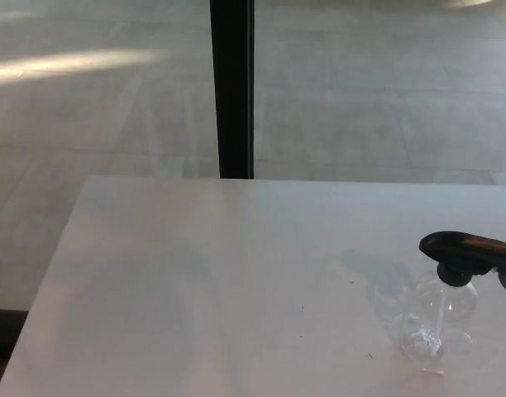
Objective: The robot uses its right hand to grab and lift the lid of the spray bottle kept in the middle of the desk and places the lid on the right side of the bottle
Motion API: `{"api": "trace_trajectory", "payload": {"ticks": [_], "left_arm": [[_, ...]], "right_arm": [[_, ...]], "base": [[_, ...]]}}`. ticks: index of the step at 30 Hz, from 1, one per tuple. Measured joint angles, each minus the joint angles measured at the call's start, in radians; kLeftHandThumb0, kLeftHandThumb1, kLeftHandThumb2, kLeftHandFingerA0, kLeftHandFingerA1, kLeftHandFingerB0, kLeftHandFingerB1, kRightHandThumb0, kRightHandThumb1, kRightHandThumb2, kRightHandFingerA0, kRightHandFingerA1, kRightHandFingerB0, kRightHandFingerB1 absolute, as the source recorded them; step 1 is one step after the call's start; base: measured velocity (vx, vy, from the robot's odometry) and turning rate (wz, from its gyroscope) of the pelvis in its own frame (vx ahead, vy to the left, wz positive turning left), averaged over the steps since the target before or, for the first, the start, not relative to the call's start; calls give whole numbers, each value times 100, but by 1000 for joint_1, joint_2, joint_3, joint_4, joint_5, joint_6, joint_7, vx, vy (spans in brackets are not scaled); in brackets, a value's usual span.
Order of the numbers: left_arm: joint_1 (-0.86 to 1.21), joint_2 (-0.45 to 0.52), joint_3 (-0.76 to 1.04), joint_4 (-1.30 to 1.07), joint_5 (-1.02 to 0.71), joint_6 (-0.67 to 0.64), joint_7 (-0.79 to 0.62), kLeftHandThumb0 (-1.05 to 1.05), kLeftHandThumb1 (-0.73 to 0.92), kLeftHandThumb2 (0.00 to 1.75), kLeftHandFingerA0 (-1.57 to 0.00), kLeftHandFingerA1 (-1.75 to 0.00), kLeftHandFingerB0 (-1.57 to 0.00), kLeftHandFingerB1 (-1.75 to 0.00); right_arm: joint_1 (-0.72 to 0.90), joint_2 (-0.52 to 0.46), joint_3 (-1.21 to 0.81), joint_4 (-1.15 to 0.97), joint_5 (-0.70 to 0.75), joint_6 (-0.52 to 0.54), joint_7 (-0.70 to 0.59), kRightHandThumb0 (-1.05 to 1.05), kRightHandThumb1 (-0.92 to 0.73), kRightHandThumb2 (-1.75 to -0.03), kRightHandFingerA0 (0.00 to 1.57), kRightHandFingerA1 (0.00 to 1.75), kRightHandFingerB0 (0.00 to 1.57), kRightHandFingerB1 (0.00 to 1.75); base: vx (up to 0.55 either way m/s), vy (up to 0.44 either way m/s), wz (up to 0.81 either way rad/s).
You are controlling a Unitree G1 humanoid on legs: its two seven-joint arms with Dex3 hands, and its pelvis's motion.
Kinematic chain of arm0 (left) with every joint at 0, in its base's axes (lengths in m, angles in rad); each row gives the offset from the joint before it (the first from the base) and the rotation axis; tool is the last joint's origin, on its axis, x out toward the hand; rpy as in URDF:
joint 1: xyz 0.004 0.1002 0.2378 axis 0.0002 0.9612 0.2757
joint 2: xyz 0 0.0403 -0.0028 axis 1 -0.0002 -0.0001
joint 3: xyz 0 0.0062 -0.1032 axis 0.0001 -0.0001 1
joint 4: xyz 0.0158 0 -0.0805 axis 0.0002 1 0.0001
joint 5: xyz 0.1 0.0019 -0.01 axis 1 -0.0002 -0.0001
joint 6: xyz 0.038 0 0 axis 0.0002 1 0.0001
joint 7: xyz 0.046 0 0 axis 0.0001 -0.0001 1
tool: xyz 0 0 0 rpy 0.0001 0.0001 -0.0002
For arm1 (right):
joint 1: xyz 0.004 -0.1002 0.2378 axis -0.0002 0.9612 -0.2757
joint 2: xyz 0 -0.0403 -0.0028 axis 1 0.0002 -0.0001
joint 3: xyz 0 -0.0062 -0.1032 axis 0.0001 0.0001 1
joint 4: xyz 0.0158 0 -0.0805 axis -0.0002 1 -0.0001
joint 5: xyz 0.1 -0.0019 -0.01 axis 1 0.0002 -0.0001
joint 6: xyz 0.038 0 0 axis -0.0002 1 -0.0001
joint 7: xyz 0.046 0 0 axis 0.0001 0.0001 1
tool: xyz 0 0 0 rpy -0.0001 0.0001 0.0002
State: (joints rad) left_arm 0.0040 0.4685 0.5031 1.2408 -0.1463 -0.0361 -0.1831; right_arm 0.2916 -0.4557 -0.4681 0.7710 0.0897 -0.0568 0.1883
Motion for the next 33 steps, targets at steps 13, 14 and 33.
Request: {"api": "trace_trajectory", "payload": {"ticks": [13,14,33], "left_arm": [[-8,1,0,14,-19,-2,-20,-63,63,59,-55,-63,-37,-45],[-8,1,0,14,-19,-2,-20,-63,62,58,-56,-64,-38,-45],[-10,0,-3,18,-20,-3,-21,-62,64,59,-57,-62,-37,-43]], "right_arm": [[-125,-25,-175,-404,108,46,-4,-89,-57,-70,30,72,28,56],[-147,-29,-175,-442,113,53,-4,-87,-61,-69,25,68,26,50],[-525,-262,204,-951,93,176,116,-37,-37,-97,3,52,0,48]], "base": [[0,0,0],[0,0,0],[0,0,0]]}}
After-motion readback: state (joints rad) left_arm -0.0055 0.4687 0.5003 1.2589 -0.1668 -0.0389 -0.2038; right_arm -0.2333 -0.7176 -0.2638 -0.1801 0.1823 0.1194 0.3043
